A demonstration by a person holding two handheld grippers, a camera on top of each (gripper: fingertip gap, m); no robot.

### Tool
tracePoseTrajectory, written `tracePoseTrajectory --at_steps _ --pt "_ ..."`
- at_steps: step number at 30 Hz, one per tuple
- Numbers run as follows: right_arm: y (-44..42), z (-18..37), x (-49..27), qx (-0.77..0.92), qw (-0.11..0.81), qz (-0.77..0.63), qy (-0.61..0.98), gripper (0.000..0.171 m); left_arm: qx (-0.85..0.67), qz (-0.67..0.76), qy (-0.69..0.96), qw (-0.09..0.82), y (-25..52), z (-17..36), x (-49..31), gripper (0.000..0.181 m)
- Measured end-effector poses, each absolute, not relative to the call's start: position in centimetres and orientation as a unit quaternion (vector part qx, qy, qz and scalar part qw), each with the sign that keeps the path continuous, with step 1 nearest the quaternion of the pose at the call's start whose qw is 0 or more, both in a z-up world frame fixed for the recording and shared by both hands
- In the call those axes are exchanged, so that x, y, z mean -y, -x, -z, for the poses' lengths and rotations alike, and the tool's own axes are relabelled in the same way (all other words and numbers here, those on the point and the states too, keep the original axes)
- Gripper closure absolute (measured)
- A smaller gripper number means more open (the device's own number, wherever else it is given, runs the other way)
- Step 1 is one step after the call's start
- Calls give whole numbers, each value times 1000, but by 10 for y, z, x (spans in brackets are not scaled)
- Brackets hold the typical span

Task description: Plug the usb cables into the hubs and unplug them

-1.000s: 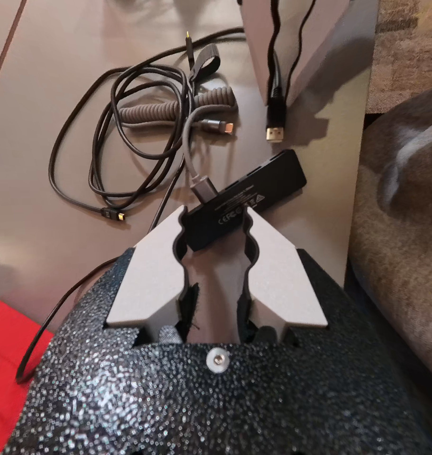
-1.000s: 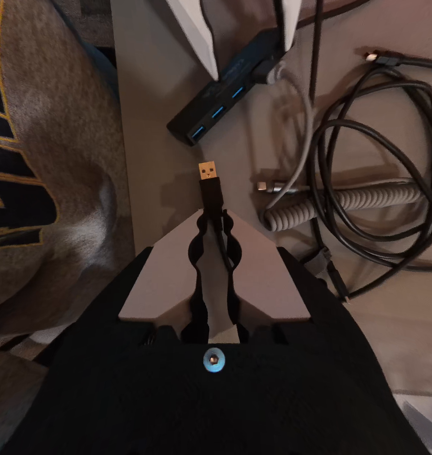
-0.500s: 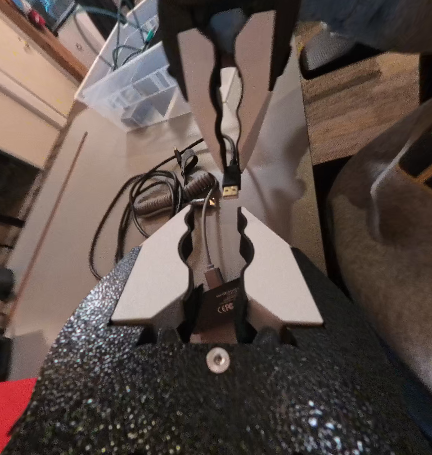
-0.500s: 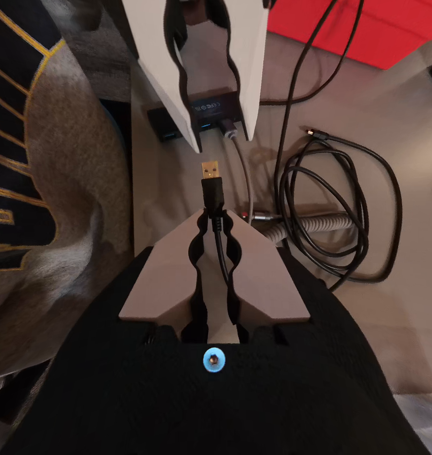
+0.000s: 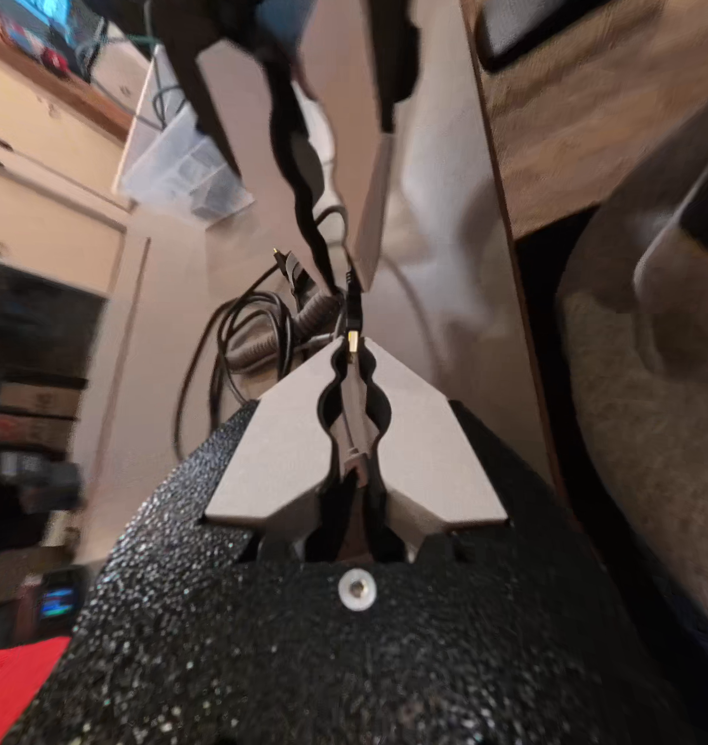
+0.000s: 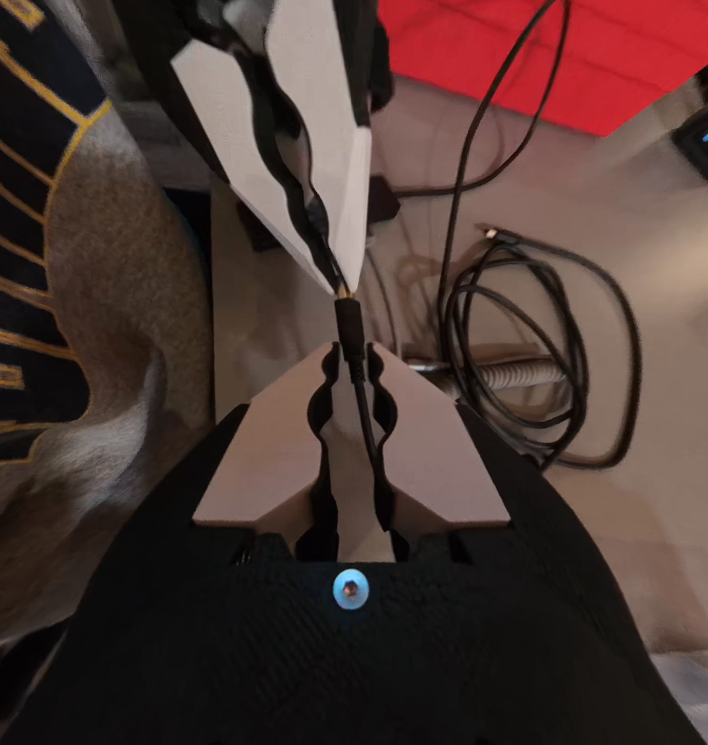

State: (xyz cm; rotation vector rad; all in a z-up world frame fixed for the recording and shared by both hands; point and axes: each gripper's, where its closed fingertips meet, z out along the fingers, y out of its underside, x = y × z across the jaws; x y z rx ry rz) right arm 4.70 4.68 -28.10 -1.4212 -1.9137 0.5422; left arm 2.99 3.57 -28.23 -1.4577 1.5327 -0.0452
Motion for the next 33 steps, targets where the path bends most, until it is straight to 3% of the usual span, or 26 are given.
tracePoseTrajectory --at_steps 1,4,8,17,19,24,28,33 --pt "-45 274 -46 732 364 -212 535 145 -607 68 624 487 -31 279 -35 178" --pt "-42 262 -43 739 418 -187 495 130 -507 253 685 459 -33 262 -31 178" --pt "-36 252 -38 738 468 -169 457 154 -427 429 684 408 -31 243 -23 178" --pt "-31 244 -25 677 408 -331 516 165 -407 471 638 454 -28 224 -17 174" --pt "-33 251 -34 669 397 -313 545 165 -396 432 673 452 -17 231 -21 129" --pt "-34 277 -39 648 322 -321 610 165 -439 237 762 414 25 285 -21 69" --pt "-20 292 -37 601 223 -372 672 165 -473 158 794 348 40 321 -17 43" --pt "-6 301 -22 586 105 -422 684 165 -482 137 810 305 40 344 -23 35"
